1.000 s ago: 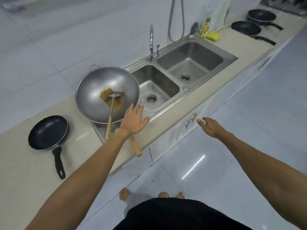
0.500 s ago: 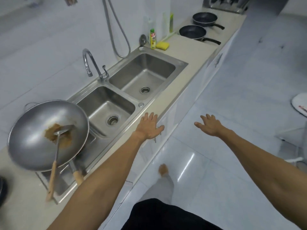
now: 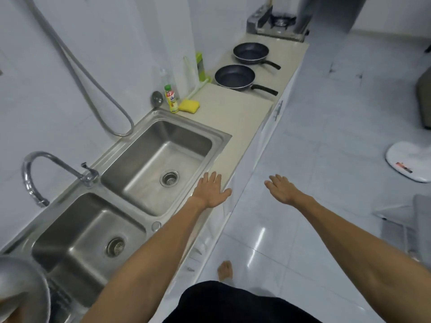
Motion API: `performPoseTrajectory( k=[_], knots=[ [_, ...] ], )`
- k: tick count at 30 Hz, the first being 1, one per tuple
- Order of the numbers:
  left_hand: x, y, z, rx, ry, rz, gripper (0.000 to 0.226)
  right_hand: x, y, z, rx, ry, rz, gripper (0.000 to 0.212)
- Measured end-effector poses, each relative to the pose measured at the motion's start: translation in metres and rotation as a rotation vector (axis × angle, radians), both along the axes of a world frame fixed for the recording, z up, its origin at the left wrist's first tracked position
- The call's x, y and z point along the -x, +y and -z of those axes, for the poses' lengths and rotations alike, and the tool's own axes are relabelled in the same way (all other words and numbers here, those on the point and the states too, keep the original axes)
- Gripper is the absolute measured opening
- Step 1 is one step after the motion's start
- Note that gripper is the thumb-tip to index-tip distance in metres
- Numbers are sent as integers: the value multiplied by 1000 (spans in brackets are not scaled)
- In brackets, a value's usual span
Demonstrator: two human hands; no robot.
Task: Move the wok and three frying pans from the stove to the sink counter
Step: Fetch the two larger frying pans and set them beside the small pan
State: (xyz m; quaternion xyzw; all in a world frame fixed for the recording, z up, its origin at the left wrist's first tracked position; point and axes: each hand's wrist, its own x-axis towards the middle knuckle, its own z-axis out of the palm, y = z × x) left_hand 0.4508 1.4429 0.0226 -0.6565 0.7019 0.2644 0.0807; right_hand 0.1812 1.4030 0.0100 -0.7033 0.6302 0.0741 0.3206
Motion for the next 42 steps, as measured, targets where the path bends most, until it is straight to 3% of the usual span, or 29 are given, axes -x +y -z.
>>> performPoseTrajectory(
  k=[11, 20, 25, 42],
  knots=[
    [97, -212, 13, 48, -28, 79, 84, 80, -186, 22, 33, 71, 3, 67],
    [200, -369, 13, 74, -26, -60, 80, 191, -375, 14, 10, 164, -93, 70],
    [253, -431, 25, 83, -84, 37, 75, 233, -467, 6, 20, 218, -179, 72],
    [278, -654, 73, -18, -10, -290, 84, 223, -725, 46, -25, 284, -371, 73]
  ],
)
